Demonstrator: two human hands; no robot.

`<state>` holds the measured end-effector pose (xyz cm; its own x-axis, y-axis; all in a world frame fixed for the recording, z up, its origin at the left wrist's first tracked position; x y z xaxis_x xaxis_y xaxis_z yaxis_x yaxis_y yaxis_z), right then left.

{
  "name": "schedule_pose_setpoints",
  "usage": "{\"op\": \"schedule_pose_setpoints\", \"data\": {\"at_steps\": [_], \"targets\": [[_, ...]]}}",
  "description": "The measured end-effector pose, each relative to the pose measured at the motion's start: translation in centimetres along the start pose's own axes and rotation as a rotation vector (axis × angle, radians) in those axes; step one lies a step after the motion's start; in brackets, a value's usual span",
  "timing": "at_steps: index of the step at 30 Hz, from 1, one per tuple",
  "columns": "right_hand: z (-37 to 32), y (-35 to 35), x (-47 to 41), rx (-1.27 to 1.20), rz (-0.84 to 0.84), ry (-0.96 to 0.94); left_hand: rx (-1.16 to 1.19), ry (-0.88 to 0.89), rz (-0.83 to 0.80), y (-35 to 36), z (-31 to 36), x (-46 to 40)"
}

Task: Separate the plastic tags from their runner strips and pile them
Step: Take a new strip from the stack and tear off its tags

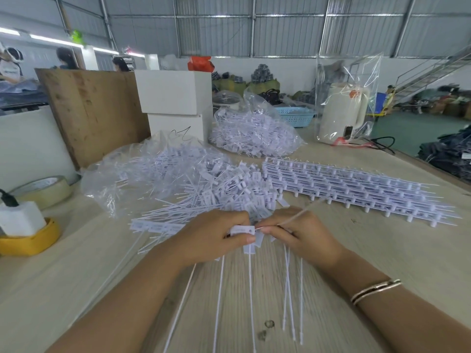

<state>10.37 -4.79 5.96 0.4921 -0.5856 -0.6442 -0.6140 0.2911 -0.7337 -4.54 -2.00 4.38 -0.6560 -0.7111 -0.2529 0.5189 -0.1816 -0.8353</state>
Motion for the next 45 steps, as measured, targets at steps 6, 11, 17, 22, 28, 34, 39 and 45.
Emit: {"op": "schedule_pose_setpoints", "data": {"at_steps": [6, 11, 17, 22, 28, 34, 39, 45], "targets": [[1.0, -0.4, 0.2, -0.386, 0.013, 0.246, 0.149, 0.031, 0.029, -0.4, 1.1, -0.1], [4.0, -3.9, 1.2, -0.277, 0.154, 0.366, 0.166, 0.041, 0.041, -0.9, 1.0, 0.5], [4.4, -1.0, 1.2, 0.037, -0.113, 0.196, 0.221, -0.014, 0.021, -0.9, 0.8, 0.4], [4.6, -0.1, 1.5, 0.039, -0.228, 0.158, 0.129, -0.061, 0.026, -0.7, 0.1, 0.3], [2.9, -1.5, 0.7, 0.055, -0.053, 0.110, 0.183, -0.022, 0.054, 0.5, 0.7, 0.0], [-0.9, 0.5, -0.2, 0.285, -0.039, -0.183, 0.192, 0.048, 0.068, 0.9, 1.7, -0.1], [-1.1, -0.9, -0.2, 0.297, 0.140, -0.199, -0.021, 0.074, 0.130, -0.5, 1.7, -0.3], [-0.8, -0.8, -0.1, 0.216, 0.118, -0.141, -0.113, 0.127, 0.180, -0.9, 1.5, -0.4]]}}
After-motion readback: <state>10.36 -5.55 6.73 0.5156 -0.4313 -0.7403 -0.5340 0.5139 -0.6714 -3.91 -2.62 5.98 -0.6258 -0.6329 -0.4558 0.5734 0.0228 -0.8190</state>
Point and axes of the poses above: each hand's wrist, its own x-axis away from the middle knuckle, its own y-axis out of the palm, z = x × y, the point moved 6 cm from there along -x, towards the middle knuckle, and after that the axes turned 5 degrees about x, right-handed, at the moved point
